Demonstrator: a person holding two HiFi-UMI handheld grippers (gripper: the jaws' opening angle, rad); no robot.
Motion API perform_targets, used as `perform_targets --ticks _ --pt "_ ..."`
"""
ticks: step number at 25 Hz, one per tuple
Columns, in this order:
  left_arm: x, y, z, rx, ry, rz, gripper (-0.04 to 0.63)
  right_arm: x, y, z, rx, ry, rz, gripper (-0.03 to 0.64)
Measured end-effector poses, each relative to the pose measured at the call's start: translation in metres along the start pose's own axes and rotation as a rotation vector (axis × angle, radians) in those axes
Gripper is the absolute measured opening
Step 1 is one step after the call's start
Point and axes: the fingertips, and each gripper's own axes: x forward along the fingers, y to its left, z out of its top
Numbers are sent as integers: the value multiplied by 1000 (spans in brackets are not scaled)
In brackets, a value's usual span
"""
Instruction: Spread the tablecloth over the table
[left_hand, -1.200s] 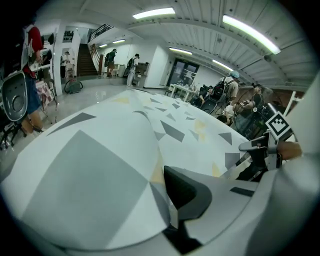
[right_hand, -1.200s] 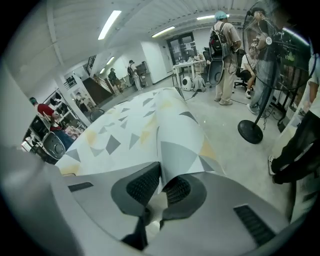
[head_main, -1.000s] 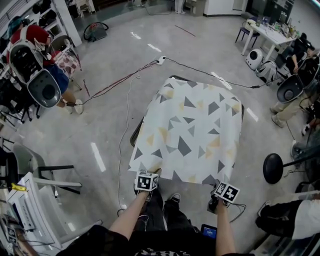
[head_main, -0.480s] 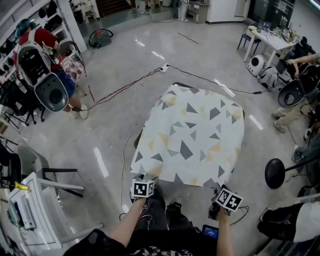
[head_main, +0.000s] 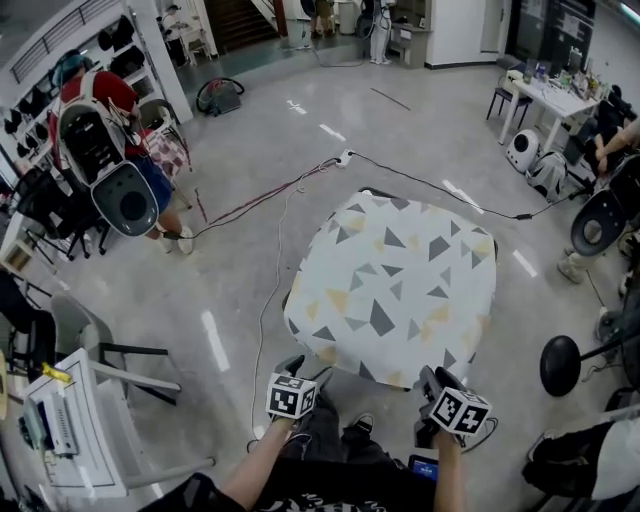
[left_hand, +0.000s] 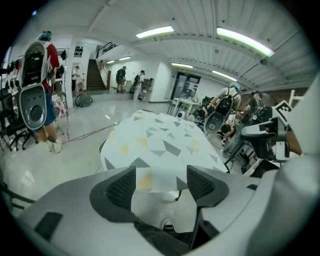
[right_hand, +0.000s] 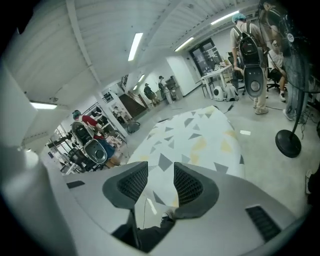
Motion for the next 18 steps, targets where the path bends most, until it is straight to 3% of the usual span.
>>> perform_targets --ticks 10,13,18 --pt "-52 -64 80 202 -183 -199 275 -11 92 31 -103 -46 182 135" --pt "-70 -78 88 264 -211 -252 275 -14 116 38 -116 -58 225 127" --pt "-104 -91 86 290 -246 -318 275 -23 154 36 -127 -73 282 112"
